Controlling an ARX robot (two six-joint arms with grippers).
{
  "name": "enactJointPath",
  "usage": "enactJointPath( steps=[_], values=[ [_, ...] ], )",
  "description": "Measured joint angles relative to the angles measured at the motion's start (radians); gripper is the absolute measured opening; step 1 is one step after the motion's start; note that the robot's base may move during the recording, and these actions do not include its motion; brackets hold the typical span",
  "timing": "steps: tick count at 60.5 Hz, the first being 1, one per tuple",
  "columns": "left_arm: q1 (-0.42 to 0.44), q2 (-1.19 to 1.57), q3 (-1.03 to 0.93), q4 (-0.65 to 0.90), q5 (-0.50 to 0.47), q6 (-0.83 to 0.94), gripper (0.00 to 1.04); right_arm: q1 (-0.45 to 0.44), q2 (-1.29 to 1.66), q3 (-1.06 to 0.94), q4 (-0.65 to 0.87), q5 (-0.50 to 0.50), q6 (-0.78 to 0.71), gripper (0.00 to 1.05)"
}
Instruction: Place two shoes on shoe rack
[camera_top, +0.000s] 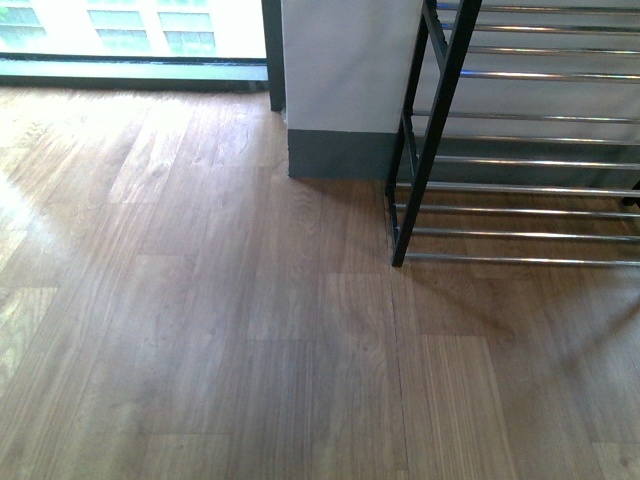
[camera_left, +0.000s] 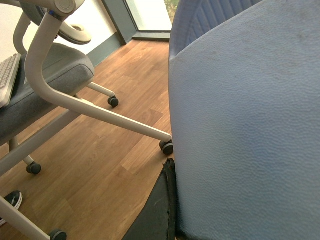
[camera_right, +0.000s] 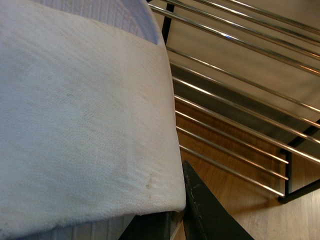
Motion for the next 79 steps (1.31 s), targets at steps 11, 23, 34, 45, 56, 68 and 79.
enactJointPath(
  steps=[11, 23, 34, 45, 56, 68, 79],
  values=[
    [0.0, 0.0, 0.0, 0.0, 0.0, -0.001, 0.02, 0.0, 0.0, 0.0, 0.0, 0.0, 0.0, 0.01],
    [0.0, 0.0, 0.0, 0.0, 0.0, -0.002, 0.02, 0.0, 0.0, 0.0, 0.0, 0.0, 0.0, 0.01],
    [0.0, 0.002, -0.001, 0.0, 0.002, -0.002, 0.02, 0.0, 0.002, 0.0, 0.0, 0.003, 0.0, 0.01],
    [0.0, 0.001, -0.001, 0.0, 0.0, -0.002, 0.02, 0.0, 0.001, 0.0, 0.0, 0.0, 0.0, 0.01],
    [0.0, 0.001, -0.001, 0.0, 0.001, -0.002, 0.02, 0.0, 0.001, 0.0, 0.0, 0.001, 0.0, 0.01],
    [0.0, 0.001, -0.001, 0.0, 0.0, -0.003, 0.02, 0.0, 0.001, 0.0, 0.0, 0.0, -0.003, 0.01],
    [0.0, 0.0, 0.0, 0.0, -0.001, -0.002, 0.02, 0.0, 0.0, 0.0, 0.0, 0.0, -0.004, 0.01]
  ],
)
